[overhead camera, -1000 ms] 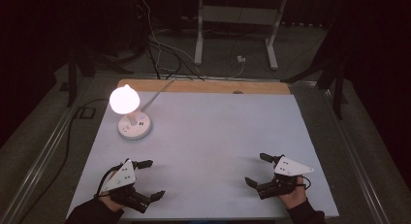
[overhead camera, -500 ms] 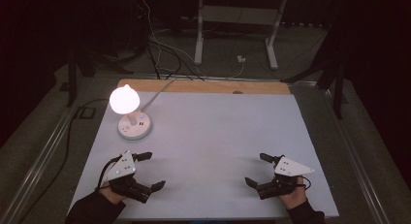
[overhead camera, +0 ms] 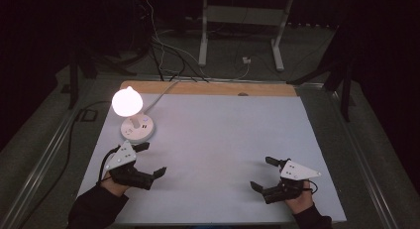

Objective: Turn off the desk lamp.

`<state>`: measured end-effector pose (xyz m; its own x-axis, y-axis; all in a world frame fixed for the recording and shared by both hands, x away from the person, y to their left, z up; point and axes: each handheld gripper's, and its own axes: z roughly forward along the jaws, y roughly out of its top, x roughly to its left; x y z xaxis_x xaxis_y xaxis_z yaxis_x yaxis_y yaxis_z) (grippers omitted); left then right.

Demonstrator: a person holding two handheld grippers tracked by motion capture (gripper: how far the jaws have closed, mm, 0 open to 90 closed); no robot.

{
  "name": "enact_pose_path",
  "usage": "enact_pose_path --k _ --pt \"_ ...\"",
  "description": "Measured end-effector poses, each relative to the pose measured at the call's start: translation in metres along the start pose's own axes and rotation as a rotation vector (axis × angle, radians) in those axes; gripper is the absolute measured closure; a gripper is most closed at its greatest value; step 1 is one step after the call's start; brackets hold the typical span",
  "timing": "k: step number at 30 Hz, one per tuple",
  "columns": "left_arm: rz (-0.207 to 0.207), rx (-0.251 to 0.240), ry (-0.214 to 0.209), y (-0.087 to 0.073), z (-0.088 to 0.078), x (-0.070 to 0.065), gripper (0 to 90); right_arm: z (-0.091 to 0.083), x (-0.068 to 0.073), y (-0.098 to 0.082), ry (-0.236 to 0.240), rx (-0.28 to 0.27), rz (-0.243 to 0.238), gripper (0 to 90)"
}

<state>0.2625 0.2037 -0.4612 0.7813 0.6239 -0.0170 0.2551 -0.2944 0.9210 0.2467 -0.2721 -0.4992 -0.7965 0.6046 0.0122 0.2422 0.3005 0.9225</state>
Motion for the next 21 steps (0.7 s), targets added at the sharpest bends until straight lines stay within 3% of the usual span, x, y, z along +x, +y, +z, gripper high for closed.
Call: enact_pose_path --k 1,6,7,16,21 --pt "-0.005 0.001 0.033 0.000 0.001 0.004 0.5 0.000 0.000 0.000 -0.001 0.001 -0.001 0.0" --pt "-0.024 0.005 0.081 0.002 0.004 0.012 0.5 0.000 0.000 0.000 -0.001 -0.004 0.004 0.0" --pt "-0.034 0.004 0.109 0.002 0.005 0.016 0.5 0.000 0.000 0.000 0.000 -0.001 0.003 0.0" --pt "-0.060 0.021 0.170 0.003 0.010 0.027 0.5 0.000 0.000 0.000 0.003 -0.001 0.001 0.0" --pt "-0.098 0.017 0.203 0.003 0.015 0.035 0.5 0.000 0.000 0.000 0.004 -0.001 0.000 0.0"
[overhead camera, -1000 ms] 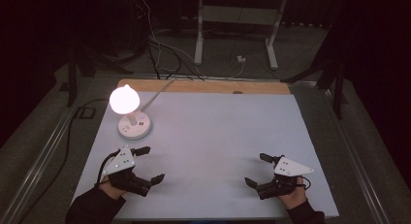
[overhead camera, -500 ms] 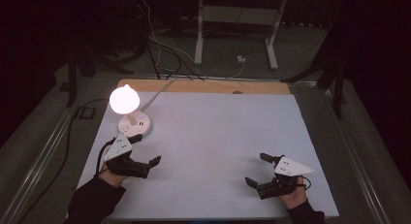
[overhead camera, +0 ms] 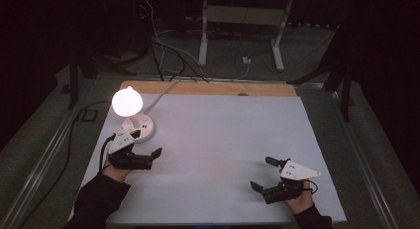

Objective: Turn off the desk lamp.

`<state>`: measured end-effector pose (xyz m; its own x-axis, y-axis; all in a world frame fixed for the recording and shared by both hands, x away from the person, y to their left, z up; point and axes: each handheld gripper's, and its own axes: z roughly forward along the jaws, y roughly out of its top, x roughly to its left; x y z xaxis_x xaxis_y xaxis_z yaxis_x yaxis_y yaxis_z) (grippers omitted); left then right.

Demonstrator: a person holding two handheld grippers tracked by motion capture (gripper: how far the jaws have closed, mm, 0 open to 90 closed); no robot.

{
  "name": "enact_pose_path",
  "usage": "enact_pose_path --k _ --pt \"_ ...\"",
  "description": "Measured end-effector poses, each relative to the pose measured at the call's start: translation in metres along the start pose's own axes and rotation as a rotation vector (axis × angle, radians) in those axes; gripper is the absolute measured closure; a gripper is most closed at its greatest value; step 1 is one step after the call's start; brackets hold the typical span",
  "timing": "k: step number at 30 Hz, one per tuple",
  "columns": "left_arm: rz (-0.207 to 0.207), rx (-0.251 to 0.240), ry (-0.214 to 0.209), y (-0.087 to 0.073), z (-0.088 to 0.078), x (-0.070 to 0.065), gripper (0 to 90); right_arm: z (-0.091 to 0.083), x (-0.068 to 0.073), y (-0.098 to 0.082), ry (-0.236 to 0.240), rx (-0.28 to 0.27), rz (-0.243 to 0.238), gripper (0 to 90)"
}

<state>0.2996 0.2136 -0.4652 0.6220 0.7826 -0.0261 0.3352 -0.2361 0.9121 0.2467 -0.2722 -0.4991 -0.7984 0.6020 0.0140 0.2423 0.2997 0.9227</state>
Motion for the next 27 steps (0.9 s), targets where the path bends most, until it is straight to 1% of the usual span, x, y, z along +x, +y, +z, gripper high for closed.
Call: enact_pose_path --k 1,2,4,6,7,8,9,10,11,13,14,15,18,19,20,21,23,24,26,27 --pt "0.000 0.000 0.000 0.000 0.000 0.000 0.5 0.000 0.000 0.000 0.000 -0.002 0.002 0.0" --pt "-0.002 0.002 0.010 0.000 0.001 0.001 0.5 0.000 0.000 0.000 0.001 -0.001 0.004 0.0" --pt "-0.014 0.004 0.020 0.001 0.004 0.004 0.5 0.000 0.000 0.000 0.002 0.000 0.004 0.0" --pt "-0.023 -0.001 0.044 0.000 0.007 0.006 0.5 0.000 0.000 0.000 0.002 -0.004 0.003 0.0" --pt "-0.030 0.004 0.063 0.000 0.009 0.009 0.5 0.000 0.000 0.000 0.002 -0.005 0.005 0.0" --pt "-0.027 -0.006 0.076 -0.001 0.010 0.010 0.5 0.000 -0.001 0.000 0.003 -0.004 0.006 0.0" --pt "-0.026 -0.012 0.099 -0.001 0.012 0.011 0.5 0.000 0.000 0.000 0.004 -0.003 0.006 0.0" --pt "-0.026 -0.012 0.099 -0.001 0.012 0.011 0.5 0.000 0.000 0.000 0.004 -0.001 0.003 0.0" --pt "-0.049 0.004 0.129 -0.002 0.014 0.014 0.5 -0.001 0.000 0.000 0.004 -0.003 0.003 0.0" --pt "-0.079 0.007 0.155 -0.003 0.015 0.018 0.5 0.000 -0.001 0.000 0.005 -0.004 0.005 0.0" --pt "-0.079 0.007 0.155 -0.003 0.015 0.018 0.5 0.000 -0.001 0.000 0.006 -0.003 0.007 0.0" --pt "-0.101 0.008 0.170 -0.003 0.017 0.022 0.5 0.000 -0.001 0.000 0.007 -0.003 0.007 0.0" --pt "-0.108 0.003 0.181 -0.003 0.017 0.024 0.5 -0.001 -0.001 0.000 0.006 -0.005 0.005 0.0" --pt "-0.123 0.012 0.202 -0.003 0.018 0.026 0.5 -0.001 -0.001 0.000 0.006 -0.004 0.006 0.0" --pt "-0.123 0.012 0.202 -0.003 0.018 0.026 0.5 0.000 -0.001 0.000 0.007 -0.003 0.007 0.0" --pt "-0.131 0.020 0.204 -0.003 0.019 0.028 0.5 0.000 -0.001 0.000 0.008 -0.001 0.008 0.0" --pt "-0.124 0.037 0.219 -0.003 0.021 0.030 0.5 -0.001 -0.001 0.000 0.009 -0.004 0.006 0.0" --pt "-0.124 0.041 0.218 -0.004 0.023 0.031 0.5 -0.001 -0.001 0.000 0.009 -0.004 0.006 0.0" --pt "-0.133 0.052 0.234 -0.005 0.026 0.032 0.6 0.000 -0.001 0.000 0.010 -0.004 0.009 0.0" --pt "-0.143 0.056 0.232 -0.005 0.027 0.034 0.6 -0.001 -0.001 0.000 0.011 -0.002 0.009 0.0"
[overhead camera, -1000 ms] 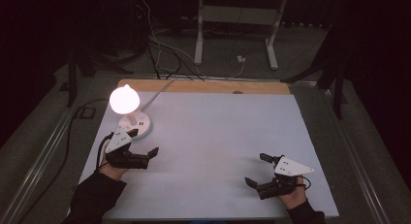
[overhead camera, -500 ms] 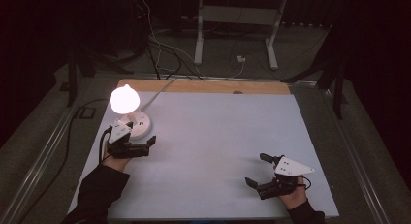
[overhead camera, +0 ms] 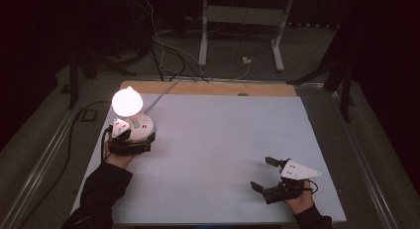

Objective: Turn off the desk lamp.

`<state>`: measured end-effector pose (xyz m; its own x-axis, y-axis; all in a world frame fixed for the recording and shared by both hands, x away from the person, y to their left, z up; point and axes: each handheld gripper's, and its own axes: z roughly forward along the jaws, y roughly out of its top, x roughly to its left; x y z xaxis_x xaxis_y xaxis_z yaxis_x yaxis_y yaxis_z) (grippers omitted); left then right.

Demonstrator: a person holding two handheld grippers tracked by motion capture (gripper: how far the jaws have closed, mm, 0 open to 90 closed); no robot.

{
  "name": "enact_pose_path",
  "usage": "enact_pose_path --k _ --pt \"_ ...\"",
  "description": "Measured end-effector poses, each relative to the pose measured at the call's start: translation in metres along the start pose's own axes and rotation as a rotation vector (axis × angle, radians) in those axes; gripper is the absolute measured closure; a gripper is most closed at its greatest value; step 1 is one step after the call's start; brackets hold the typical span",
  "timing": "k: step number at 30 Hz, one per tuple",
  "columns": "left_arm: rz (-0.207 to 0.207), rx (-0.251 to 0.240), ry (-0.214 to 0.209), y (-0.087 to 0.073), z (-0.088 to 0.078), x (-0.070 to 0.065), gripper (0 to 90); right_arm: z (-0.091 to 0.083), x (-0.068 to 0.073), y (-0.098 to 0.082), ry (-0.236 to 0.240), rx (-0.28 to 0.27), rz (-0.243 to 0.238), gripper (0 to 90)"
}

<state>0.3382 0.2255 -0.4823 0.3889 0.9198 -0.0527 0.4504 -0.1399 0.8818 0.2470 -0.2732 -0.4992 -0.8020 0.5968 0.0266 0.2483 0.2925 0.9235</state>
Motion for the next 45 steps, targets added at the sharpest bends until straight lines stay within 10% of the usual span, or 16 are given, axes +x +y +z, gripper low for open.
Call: enact_pose_path --k 19,29,45 --pt "-0.018 0.035 0.124 -0.006 0.015 0.014 49.3 0.000 -0.001 0.000 0.004 0.001 0.004 0.0" --pt "0.007 0.071 0.125 -0.010 0.021 0.017 74.1 0.000 -0.001 0.000 0.008 0.000 0.007 0.0" --pt "-0.010 0.110 0.096 -0.017 0.028 0.028 90.0 0.000 0.000 0.000 0.012 0.001 0.007 0.0"
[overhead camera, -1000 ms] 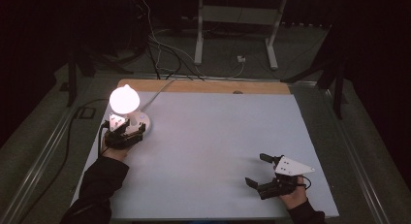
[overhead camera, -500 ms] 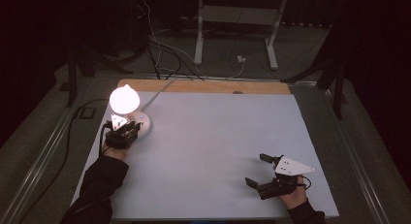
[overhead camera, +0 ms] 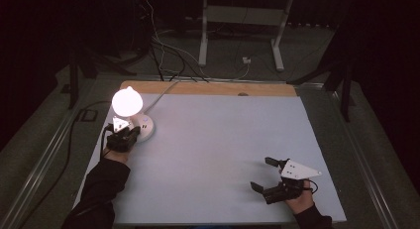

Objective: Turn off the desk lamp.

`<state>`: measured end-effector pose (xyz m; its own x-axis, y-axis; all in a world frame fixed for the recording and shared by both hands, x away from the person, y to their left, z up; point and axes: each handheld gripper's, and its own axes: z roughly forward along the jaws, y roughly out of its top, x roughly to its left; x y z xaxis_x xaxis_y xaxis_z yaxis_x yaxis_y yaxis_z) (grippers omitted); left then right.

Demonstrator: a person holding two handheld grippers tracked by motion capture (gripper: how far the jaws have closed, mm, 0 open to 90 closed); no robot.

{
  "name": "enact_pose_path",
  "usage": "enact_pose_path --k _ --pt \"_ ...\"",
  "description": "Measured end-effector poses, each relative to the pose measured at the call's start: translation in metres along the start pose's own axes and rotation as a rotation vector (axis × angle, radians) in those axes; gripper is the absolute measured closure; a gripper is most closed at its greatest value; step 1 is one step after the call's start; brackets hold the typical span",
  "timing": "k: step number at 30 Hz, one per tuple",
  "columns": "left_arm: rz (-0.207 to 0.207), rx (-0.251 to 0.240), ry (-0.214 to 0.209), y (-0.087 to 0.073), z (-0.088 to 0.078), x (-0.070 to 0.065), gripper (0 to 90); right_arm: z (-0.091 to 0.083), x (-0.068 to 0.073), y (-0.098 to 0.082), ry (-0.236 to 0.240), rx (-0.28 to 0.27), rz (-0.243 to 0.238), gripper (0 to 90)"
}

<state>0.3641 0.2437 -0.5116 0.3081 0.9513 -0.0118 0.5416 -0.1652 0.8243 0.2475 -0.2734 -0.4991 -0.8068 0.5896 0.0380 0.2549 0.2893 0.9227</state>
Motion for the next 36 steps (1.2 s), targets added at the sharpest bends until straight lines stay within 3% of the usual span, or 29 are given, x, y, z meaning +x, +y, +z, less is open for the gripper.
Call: enact_pose_path --k 14,19,21,36 --pt "0.022 0.007 -0.005 -0.001 0.004 -0.003 90.0 0.000 0.000 0.000 0.003 0.004 -0.006 0.0" --pt "0.098 0.007 0.041 -0.002 0.005 -0.011 90.0 0.001 0.000 0.000 0.004 0.007 -0.003 0.0" --pt "0.105 0.008 0.048 -0.002 0.005 -0.011 90.0 0.001 0.001 0.000 0.002 0.007 -0.006 0.0" --pt "0.048 -0.029 0.007 0.007 -0.006 -0.005 90.0 0.000 0.000 0.000 0.003 0.005 -0.005 0.0"
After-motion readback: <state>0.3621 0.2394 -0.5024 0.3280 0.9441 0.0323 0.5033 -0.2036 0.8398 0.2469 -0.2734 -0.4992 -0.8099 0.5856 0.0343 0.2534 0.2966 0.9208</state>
